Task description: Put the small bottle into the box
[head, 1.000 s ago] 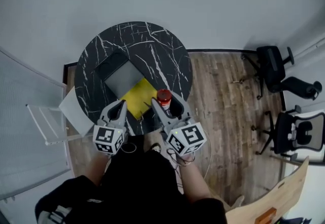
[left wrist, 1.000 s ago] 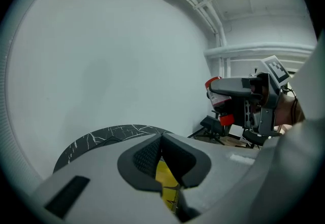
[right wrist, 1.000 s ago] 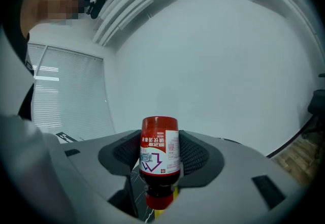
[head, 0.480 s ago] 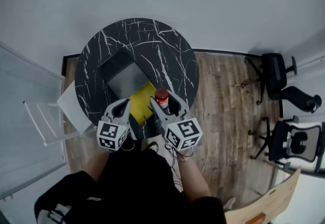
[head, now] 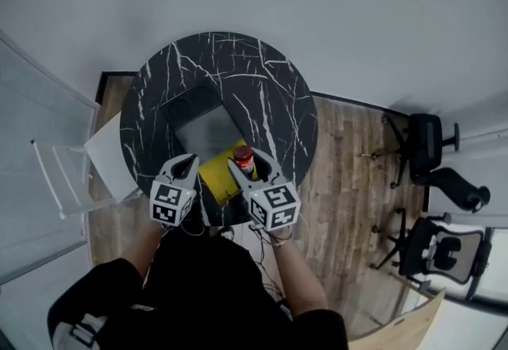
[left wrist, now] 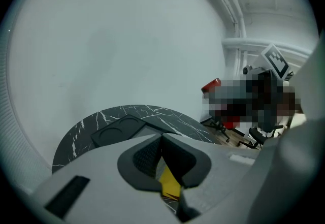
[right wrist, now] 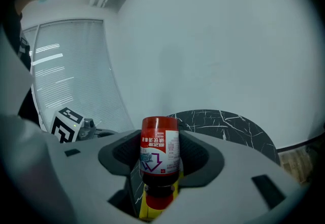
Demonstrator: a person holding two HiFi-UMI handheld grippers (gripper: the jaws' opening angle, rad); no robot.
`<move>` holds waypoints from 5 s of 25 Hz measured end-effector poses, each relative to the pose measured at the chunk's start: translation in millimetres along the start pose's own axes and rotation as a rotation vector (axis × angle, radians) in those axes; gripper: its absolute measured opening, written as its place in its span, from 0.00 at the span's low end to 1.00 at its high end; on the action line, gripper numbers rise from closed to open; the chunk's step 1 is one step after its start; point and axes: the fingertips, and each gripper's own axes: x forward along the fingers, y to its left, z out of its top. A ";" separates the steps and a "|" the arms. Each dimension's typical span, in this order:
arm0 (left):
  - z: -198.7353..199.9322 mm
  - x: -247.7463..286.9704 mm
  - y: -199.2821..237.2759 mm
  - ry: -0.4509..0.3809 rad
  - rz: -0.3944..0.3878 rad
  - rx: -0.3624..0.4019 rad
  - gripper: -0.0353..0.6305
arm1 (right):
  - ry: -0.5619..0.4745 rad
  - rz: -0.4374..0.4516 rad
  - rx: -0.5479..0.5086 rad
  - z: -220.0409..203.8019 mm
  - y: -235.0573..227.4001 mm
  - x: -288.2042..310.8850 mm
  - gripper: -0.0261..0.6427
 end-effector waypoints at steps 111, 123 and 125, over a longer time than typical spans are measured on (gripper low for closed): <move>-45.7 -13.6 -54.5 0.116 -0.064 -0.040 0.05 | 0.115 -0.224 -0.016 -118.7 -20.6 -10.9 0.03; 14.0 -85.9 -122.0 -0.105 -0.027 0.023 0.05 | -0.235 -0.325 -0.082 -32.3 16.6 -137.7 0.03; 20.0 -100.0 -131.8 -0.150 -0.010 0.027 0.05 | -0.286 -0.334 -0.091 -23.9 24.1 -158.2 0.03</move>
